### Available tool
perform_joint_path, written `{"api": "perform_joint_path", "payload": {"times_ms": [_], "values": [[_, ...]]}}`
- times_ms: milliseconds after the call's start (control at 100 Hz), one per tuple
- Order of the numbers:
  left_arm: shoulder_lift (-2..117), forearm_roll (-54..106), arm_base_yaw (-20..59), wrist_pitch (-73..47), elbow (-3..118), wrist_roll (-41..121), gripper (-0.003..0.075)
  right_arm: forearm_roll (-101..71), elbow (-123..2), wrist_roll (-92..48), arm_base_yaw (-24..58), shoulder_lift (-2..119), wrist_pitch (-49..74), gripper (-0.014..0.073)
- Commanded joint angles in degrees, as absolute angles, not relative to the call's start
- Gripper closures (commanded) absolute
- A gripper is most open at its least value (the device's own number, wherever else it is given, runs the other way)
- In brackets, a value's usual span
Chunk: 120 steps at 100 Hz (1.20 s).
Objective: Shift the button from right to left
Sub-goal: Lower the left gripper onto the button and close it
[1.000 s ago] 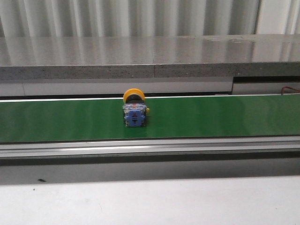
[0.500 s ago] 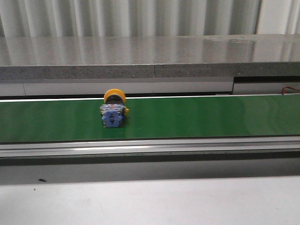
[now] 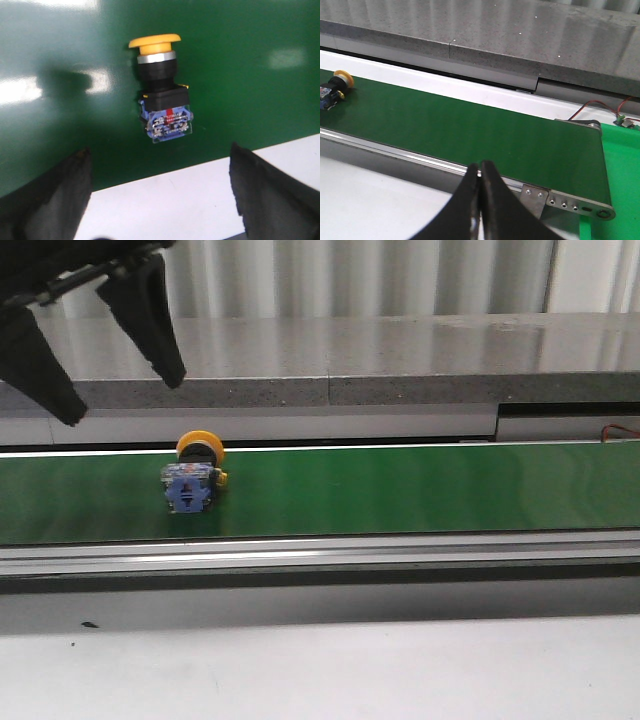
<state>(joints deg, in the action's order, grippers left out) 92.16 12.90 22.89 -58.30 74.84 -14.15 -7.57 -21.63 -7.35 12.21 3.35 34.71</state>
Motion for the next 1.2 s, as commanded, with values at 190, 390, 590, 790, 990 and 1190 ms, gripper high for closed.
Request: {"api": "perform_joint_path", "payload": {"times_ms": [190, 390, 590, 790, 990, 1190], "values": [[96.5, 4.3, 25.6, -60.7, 82.0, -23.8, 0.0185, -7.5, -23.0, -8.0, 12.4, 3.9, 30.5, 0.0662], [99.9, 2.9, 25.6, -61.8, 82.4, -24.1, 0.0185, -7.5, -23.0, -8.0, 12.4, 3.9, 30.5, 0.0662], [103.1, 1.4, 25.5, -61.8, 82.4, -24.7, 0.0185, -7.5, -23.0, -8.0, 12.4, 3.9, 30.5, 0.0662], [103.7, 0.3, 25.5, -61.2, 82.4, -26.2, 0.0314, -7.5, -23.0, -8.0, 12.4, 3.9, 30.5, 0.0662], [103.4, -1.0, 25.5, -62.4, 82.7, -26.2, 0.0621, -7.5, -23.0, -8.0, 12.4, 3.9, 30.5, 0.0662], [101.1, -3.2, 25.2, -63.6, 84.3, -26.2, 0.0651, -7.5, -23.0, -8.0, 12.4, 3.9, 30.5, 0.0662]]}}
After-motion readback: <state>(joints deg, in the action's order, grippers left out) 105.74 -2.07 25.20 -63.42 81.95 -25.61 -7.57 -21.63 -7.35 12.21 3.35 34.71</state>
